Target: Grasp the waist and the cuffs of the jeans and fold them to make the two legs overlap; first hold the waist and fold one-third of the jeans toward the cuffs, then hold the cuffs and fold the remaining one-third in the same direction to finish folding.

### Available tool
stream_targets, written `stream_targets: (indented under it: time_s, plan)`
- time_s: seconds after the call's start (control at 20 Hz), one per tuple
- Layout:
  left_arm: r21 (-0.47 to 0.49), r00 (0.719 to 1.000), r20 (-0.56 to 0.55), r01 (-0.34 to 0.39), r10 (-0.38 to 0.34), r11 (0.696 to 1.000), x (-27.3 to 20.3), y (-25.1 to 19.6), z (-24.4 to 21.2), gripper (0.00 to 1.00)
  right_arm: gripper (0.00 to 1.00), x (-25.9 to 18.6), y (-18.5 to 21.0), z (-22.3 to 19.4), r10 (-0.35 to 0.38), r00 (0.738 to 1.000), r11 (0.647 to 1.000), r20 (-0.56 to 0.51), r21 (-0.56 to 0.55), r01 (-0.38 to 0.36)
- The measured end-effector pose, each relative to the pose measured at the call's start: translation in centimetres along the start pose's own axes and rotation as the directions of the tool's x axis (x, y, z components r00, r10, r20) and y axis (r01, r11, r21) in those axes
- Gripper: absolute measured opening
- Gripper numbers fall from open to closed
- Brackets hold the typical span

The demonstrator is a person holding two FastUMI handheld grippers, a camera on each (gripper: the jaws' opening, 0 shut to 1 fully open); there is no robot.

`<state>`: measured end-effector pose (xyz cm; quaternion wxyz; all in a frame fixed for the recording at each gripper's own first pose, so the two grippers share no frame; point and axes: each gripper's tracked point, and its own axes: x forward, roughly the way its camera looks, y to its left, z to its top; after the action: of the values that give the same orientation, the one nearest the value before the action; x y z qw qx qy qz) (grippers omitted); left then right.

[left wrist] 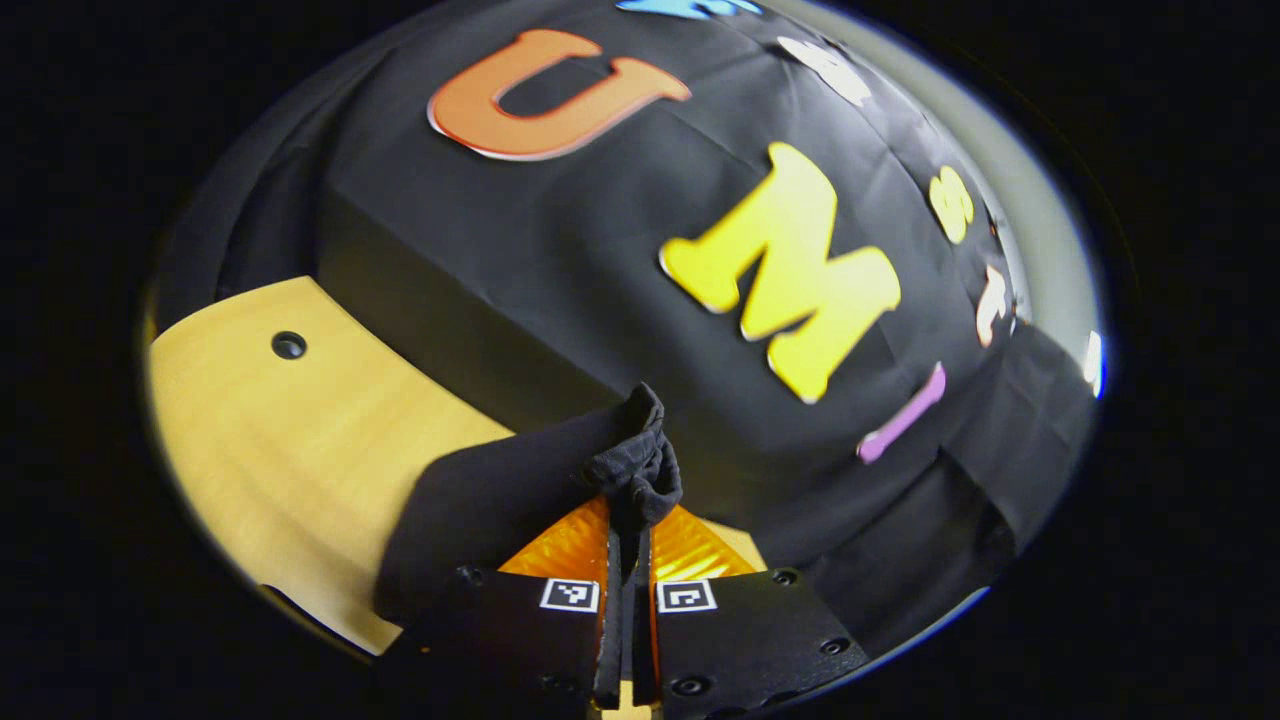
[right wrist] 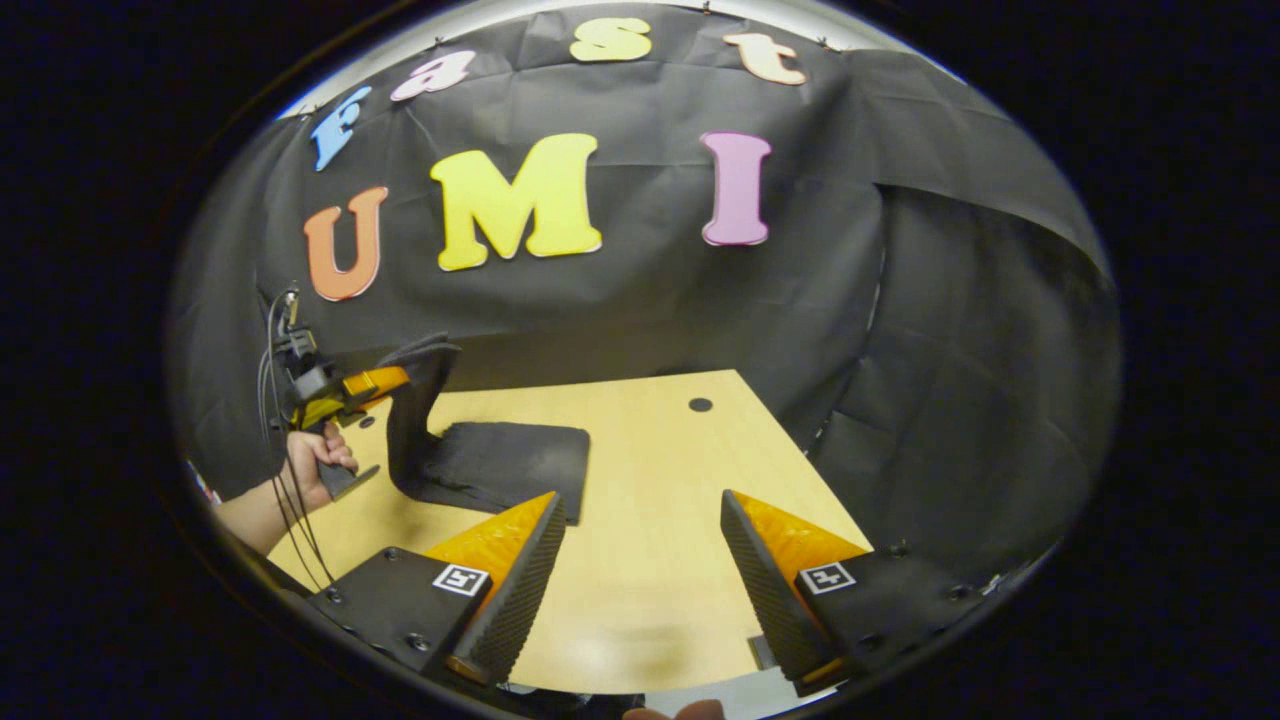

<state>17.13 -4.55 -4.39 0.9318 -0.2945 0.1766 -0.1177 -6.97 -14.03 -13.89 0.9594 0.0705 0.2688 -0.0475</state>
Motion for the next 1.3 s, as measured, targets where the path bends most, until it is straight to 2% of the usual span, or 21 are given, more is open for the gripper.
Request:
stream_targets:
  time_s: [0.15, 0.2, 0.35, 0.4, 0.45, 0.5, 0.6, 0.65, 0.7, 0.8, 0.85, 0.95, 1.1, 1.3]
  plan:
    - [0.153, 0.996, -0.088, -0.013, 0.027, 0.988, 2.1, -1.3, -6.5, 0.07, 0.96, -1.0, -3.5, -0.7, -0.065, 0.998, 0.997, -0.024, 0.030, 0.066]
    - [0.191, 0.993, -0.111, -0.014, 0.036, 0.981, 2.7, -1.3, -8.1, 0.07, 0.94, -1.3, -4.5, -1.1, -0.081, 0.996, 0.996, -0.038, 0.038, 0.083]
    - [0.322, 0.988, -0.135, -0.033, 0.080, 0.946, 4.6, -0.5, -11.7, 0.07, 0.96, -1.3, -6.6, -1.9, -0.114, 0.991, 0.992, -0.066, 0.045, 0.117]
    - [0.355, 0.986, -0.135, -0.044, 0.098, 0.934, 5.2, -0.3, -12.5, 0.07, 0.94, -1.1, -6.9, -2.0, -0.116, 0.991, 0.992, -0.071, 0.047, 0.120]
    - [0.376, 0.985, -0.133, -0.054, 0.112, 0.925, 5.3, -0.4, -13.2, 0.07, 0.96, -1.0, -7.0, -2.1, -0.115, 0.990, 0.992, -0.076, 0.046, 0.119]
    - [0.391, 0.983, -0.131, -0.070, 0.131, 0.918, 5.6, -0.5, -13.8, 0.07, 0.94, -0.7, -7.1, -2.2, -0.112, 0.990, 0.992, -0.081, 0.043, 0.116]
    - [0.413, 0.973, -0.152, -0.098, 0.175, 0.905, 5.8, 0.1, -15.3, 0.08, 0.96, -0.4, -6.5, -2.1, -0.101, 0.991, 0.994, -0.087, 0.041, 0.105]
    - [0.420, 0.965, -0.180, -0.098, 0.188, 0.902, 6.1, 0.4, -16.2, 0.11, 0.94, -0.1, -6.0, -2.0, -0.091, 0.992, 0.995, -0.090, 0.037, 0.094]
    - [0.427, 0.963, -0.186, -0.101, 0.197, 0.899, 6.0, 0.5, -16.4, 0.13, 0.97, 0.3, -5.7, -1.8, -0.078, 0.993, 0.996, -0.091, 0.031, 0.081]
    - [0.409, 0.966, -0.201, -0.071, 0.165, 0.910, 5.9, -0.5, -16.3, 0.24, 0.96, 1.1, -4.7, -1.6, -0.052, 0.995, 0.998, -0.091, 0.027, 0.055]
    - [0.404, 0.967, -0.202, -0.061, 0.154, 0.913, 5.5, -1.2, -16.4, 0.48, 0.94, 1.5, -4.2, -1.4, -0.040, 0.995, 0.999, -0.090, 0.027, 0.042]
    - [0.434, 0.968, -0.189, -0.070, 0.166, 0.898, 5.1, -1.5, -16.0, 0.96, 0.94, 2.2, -3.1, -0.9, -0.016, 0.997, 1.000, -0.081, 0.019, 0.017]
    - [0.422, 0.978, -0.148, -0.073, 0.149, 0.904, 3.2, -2.3, -13.1, 0.98, 0.94, 2.7, -0.9, 0.8, 0.022, 0.999, 1.000, -0.034, -0.005, -0.022]
    - [0.431, 0.993, -0.015, -0.102, 0.120, 0.897, -1.9, -3.7, -4.8, 0.98, 0.96, 3.5, 3.9, 4.2, 0.100, 0.993, 0.994, 0.064, -0.043, -0.098]
